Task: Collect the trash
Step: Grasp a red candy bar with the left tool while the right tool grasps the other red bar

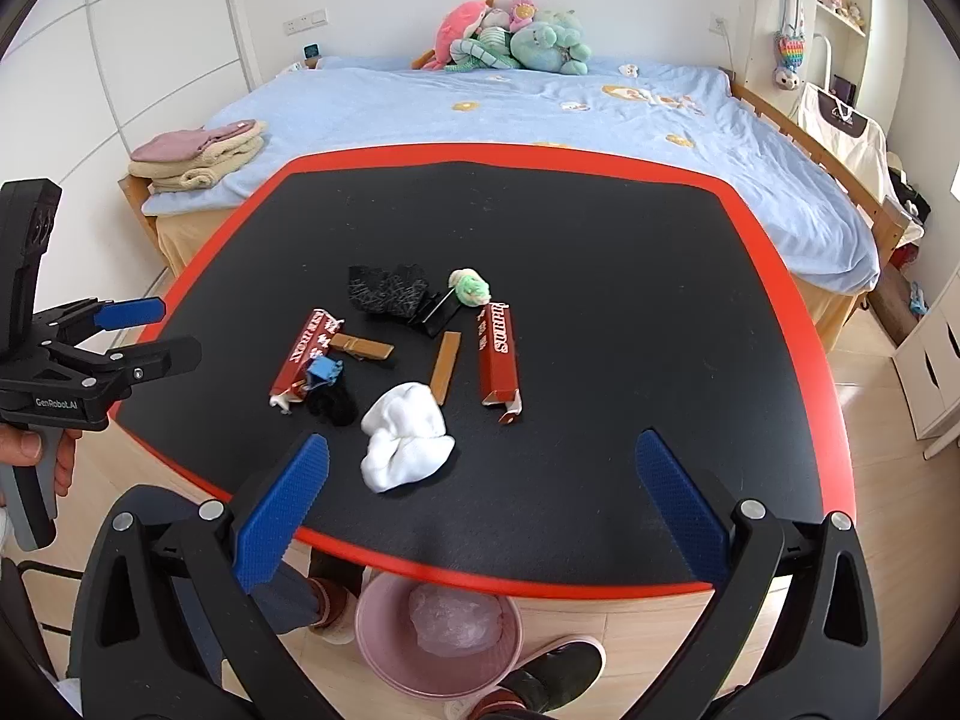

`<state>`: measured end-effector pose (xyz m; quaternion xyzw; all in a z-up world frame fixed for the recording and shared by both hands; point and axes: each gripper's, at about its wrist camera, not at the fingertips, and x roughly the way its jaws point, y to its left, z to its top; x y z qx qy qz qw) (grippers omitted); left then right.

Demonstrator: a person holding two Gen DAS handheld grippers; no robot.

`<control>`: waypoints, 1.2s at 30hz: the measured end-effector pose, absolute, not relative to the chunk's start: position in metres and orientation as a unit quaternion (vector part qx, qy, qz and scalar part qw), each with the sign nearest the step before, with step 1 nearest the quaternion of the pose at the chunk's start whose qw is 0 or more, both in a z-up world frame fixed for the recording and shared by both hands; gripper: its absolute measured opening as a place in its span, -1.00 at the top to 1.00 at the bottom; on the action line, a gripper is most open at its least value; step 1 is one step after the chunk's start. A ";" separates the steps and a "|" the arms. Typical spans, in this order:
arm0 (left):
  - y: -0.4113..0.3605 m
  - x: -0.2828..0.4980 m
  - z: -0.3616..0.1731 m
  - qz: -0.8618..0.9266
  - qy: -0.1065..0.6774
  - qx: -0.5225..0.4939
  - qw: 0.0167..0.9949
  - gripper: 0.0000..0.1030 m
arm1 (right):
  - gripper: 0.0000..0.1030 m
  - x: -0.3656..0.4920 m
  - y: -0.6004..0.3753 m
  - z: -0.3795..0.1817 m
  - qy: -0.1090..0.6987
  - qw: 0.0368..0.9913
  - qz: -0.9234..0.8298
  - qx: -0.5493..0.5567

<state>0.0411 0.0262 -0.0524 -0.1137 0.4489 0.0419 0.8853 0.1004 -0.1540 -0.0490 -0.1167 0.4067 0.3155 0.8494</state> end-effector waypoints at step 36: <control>0.045 0.100 -0.117 0.077 0.531 -0.109 0.837 0.36 | 0.20 0.202 -0.091 -0.134 0.481 0.801 0.325 -0.150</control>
